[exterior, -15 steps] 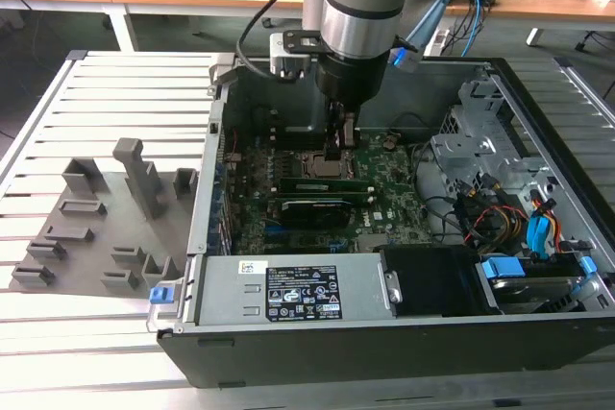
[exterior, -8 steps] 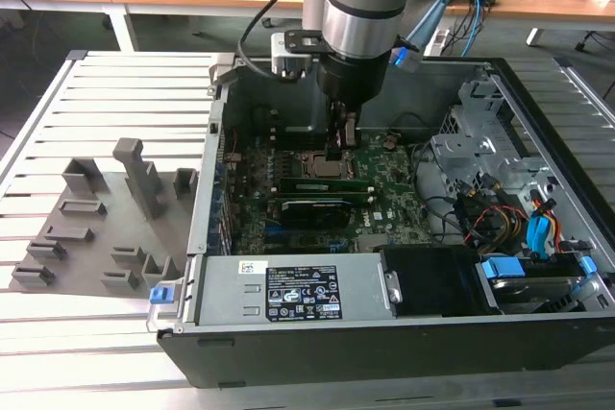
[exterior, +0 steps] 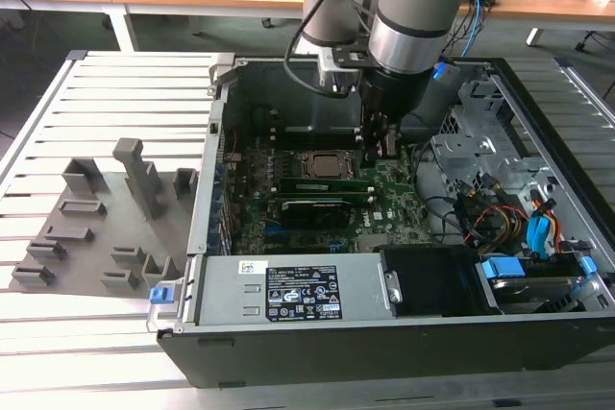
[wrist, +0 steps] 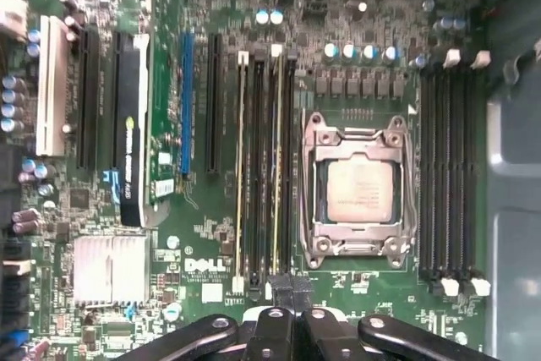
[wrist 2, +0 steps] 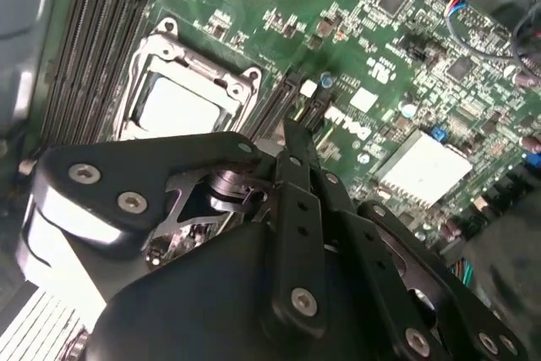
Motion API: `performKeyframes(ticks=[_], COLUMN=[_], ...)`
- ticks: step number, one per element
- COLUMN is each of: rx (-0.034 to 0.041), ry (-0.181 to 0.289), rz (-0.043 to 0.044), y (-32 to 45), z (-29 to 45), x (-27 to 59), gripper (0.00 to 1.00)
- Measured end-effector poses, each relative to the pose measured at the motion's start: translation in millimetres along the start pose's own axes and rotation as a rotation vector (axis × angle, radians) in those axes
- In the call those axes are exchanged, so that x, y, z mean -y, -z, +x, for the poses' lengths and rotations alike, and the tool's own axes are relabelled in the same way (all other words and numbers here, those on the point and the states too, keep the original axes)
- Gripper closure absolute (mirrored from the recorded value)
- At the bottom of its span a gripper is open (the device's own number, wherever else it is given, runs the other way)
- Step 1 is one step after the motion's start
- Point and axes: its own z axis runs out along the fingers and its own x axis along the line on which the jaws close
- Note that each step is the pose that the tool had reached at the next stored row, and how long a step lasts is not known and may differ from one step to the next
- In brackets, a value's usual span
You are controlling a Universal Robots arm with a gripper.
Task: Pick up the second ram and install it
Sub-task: 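Press down the second ram until it locks into place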
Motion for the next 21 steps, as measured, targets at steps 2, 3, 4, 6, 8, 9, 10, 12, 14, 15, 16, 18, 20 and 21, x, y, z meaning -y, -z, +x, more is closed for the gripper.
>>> performKeyframes(ticks=[2, 3, 4, 6, 8, 9, 10, 12, 14, 15, 16, 18, 20, 21], rx=[0.0000, 0.0001, -0.0001, 0.0000, 0.0000, -0.0006, -0.0018, -0.0002, 0.0008, 0.0046, 0.0053, 0.0061, 0.0062, 0.0058], ry=[0.000, 0.000, 0.000, 0.000, 0.000, 0.000, 0.000, 0.000, 0.000, 0.001, 0.001, 0.001, 0.001, 0.001], rz=[0.0000, -0.0001, -0.0001, -0.0001, -0.0002, -0.0004, -0.0008, -0.0005, 0.0060, 0.0083, 0.0088, 0.0094, 0.0100, 0.0108], y=[-6.3, -9.8, -13.2, -18.5, -23.5, -26.8, -28.3, -29.3, -17.7, -17.9, -18.1, -19.4, -21.1, -22.0], z=[0.3, 0.4, 0.5, 0.7, 0.9, 1.2, 1.4, 1.3, 0.7, 0.9, 1.1, 2.3, 3.2, 3.2], x=[0.5, 0.7, 0.8, 1.0, 1.2, 1.3, 1.3, 1.4, -3.3, -11.6, -18.1, -44.7, -70.8, -81.1], gripper=[0.89, 0.89, 0.89, 0.89, 0.89, 0.89, 0.89, 0.89, 0.89, 0.89, 0.89, 0.89, 0.89, 0.89])
